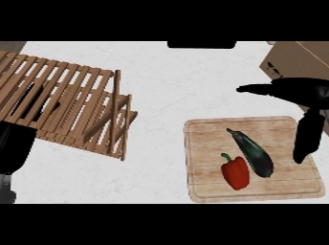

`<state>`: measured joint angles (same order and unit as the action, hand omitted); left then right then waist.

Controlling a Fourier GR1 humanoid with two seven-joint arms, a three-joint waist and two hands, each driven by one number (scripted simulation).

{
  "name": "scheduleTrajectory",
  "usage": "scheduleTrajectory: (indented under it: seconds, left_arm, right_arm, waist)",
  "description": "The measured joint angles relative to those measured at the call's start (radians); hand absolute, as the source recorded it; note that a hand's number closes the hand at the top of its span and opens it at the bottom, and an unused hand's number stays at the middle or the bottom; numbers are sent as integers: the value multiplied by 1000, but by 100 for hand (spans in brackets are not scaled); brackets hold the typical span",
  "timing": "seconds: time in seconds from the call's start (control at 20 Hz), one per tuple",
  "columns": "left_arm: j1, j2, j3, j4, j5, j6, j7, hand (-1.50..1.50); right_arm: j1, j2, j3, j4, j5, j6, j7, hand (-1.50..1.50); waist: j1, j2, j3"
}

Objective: Pick the eggplant from the cutting board and place it in the cardboard box

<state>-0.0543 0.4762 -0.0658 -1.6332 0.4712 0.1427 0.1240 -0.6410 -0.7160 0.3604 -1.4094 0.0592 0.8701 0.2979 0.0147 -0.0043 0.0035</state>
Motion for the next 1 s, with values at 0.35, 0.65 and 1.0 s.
scheduleTrajectory:
  seconds: [0.35, 0.65, 1.0]
  left_arm:
    - [20, -17, 22, -20, -19, -8, 13, 0]
    - [40, -27, 54, -27, -34, -28, 24, 0]
    - [27, -42, 84, -19, -54, -56, 48, 0]
  right_arm:
    - [6, 51, 10, 33, 55, 49, 50, -150]
    - [37, 75, -2, 34, 120, 70, 39, -150]
    - [65, 103, -40, 27, 182, 86, -22, -150]
  waist:
    - [-7, 0, 1]
    - [-8, 0, 2]
    - [-9, 0, 2]
